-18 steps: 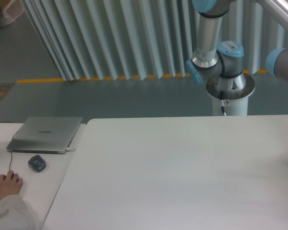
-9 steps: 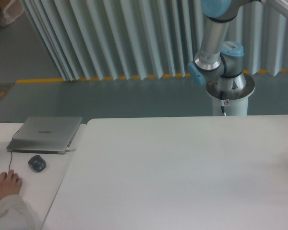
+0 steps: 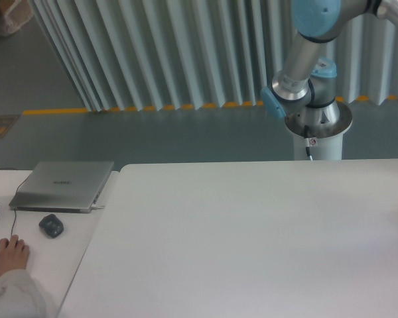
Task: Place the red pepper on the table
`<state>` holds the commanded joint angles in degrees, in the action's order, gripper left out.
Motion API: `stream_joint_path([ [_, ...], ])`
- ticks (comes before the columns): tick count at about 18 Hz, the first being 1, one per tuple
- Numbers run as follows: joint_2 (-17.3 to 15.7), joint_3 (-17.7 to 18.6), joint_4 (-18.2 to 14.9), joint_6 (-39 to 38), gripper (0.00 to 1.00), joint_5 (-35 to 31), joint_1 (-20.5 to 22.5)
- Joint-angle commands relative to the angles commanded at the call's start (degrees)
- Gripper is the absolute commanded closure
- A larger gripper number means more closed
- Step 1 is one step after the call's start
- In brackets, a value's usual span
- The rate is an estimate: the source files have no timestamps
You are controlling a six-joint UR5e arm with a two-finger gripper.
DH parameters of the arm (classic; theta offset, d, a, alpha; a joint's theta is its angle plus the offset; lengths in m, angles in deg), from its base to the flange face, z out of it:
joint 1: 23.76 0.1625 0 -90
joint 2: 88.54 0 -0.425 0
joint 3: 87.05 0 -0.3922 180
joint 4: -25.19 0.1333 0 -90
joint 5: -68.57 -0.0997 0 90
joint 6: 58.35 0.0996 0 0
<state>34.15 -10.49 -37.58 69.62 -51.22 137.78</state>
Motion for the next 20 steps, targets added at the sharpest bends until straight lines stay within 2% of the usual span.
stream_joint_path([
  [5,1.32,-0.88,0.27,-3.69,0.0,-0.09,-1.4],
  [12,1.85,-0.88,0.27,-5.01,0.0,-0.09,-1.67],
  [20,4.75,-4.13,0.27,-10.45,0.0,-0.7,-4.21],
])
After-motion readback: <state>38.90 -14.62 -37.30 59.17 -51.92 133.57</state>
